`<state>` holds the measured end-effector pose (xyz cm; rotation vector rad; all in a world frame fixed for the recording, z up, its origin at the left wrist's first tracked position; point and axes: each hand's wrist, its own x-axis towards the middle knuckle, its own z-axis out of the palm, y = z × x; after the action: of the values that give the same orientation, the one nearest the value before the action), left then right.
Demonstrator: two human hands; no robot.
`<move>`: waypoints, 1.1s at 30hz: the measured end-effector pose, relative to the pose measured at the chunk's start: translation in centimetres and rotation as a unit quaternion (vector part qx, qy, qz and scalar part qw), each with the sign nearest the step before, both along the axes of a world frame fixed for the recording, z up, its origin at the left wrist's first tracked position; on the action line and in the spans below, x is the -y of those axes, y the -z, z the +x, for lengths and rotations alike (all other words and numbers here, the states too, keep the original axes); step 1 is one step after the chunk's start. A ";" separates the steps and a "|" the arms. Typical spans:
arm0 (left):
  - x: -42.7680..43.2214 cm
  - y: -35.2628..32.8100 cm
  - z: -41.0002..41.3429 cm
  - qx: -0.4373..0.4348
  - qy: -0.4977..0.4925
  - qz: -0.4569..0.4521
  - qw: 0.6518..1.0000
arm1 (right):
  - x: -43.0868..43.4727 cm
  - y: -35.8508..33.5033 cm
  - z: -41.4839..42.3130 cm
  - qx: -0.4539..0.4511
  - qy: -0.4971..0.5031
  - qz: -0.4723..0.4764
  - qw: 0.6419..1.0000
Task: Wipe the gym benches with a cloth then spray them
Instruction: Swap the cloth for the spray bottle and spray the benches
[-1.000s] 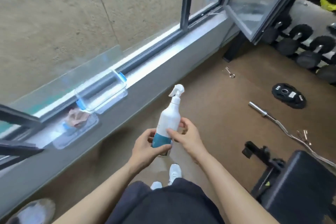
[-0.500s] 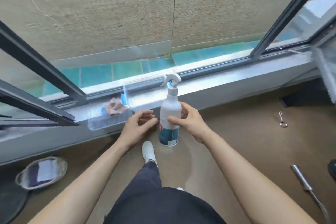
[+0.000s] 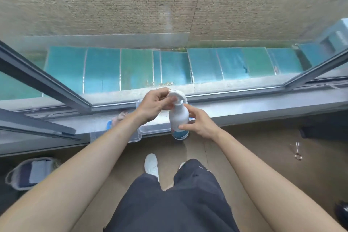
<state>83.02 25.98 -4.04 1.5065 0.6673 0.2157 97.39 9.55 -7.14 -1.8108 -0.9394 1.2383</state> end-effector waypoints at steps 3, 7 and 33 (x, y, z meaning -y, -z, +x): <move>-0.7 2.1 1.4 -0.016 -0.017 -0.016 1.000 | -1.6 0.8 2.4 0.025 0.021 0.006 0.999; -0.5 5.8 2.9 -0.051 -0.059 0.000 0.997 | -4.0 2.0 5.8 0.046 0.050 0.048 0.997; -3.5 20.2 3.8 -0.196 -0.025 0.053 0.979 | -10.3 13.6 5.3 0.264 -0.058 -0.155 0.950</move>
<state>86.82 29.48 -24.27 1.6521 1.0223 -0.0111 102.67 19.86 -20.70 -2.4408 -1.2035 1.0238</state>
